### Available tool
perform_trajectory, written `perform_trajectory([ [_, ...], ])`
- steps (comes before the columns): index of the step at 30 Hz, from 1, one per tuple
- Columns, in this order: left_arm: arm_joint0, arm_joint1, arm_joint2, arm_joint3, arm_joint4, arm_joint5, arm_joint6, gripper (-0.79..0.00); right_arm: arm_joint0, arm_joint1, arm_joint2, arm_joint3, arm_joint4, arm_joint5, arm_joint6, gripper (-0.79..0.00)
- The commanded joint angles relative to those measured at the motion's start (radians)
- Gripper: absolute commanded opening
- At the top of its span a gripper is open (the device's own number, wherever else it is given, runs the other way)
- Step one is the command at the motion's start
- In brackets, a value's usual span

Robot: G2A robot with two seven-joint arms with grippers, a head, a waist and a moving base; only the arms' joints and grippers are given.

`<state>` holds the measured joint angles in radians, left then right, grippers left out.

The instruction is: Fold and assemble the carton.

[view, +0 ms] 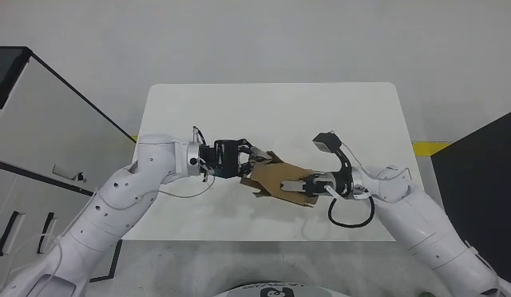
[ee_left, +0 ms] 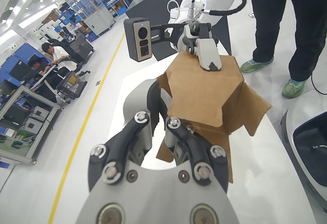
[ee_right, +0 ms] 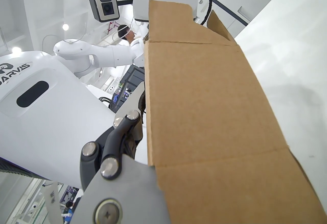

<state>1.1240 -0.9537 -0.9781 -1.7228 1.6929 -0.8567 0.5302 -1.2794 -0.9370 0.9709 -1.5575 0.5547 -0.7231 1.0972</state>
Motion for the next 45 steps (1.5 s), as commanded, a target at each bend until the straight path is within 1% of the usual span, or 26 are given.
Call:
perform_trajectory([
  [1,-0.001,-0.001,0.002,-0.001,-0.001,0.0,0.001,-0.785,0.006,0.006,-0.014,-0.004,0.002,-0.002,-0.002,-0.785],
  [17,-0.009,-0.006,0.034,-0.012,0.009,-0.01,0.023,-0.785,0.047,0.046,-0.108,-0.008,0.006,-0.036,-0.036,-0.785],
  [29,-0.026,-0.008,0.04,0.007,0.014,-0.011,0.037,-0.785,0.076,0.071,-0.158,0.002,0.016,-0.061,-0.061,-0.785],
  [40,-0.057,-0.023,0.091,0.027,0.007,-0.01,0.052,-0.785,0.104,0.087,-0.206,0.009,0.027,-0.077,-0.077,-0.785],
  [45,-0.07,-0.023,0.08,0.046,0.007,-0.004,0.055,-0.785,0.114,0.095,-0.222,0.018,0.031,-0.087,-0.087,-0.785],
])
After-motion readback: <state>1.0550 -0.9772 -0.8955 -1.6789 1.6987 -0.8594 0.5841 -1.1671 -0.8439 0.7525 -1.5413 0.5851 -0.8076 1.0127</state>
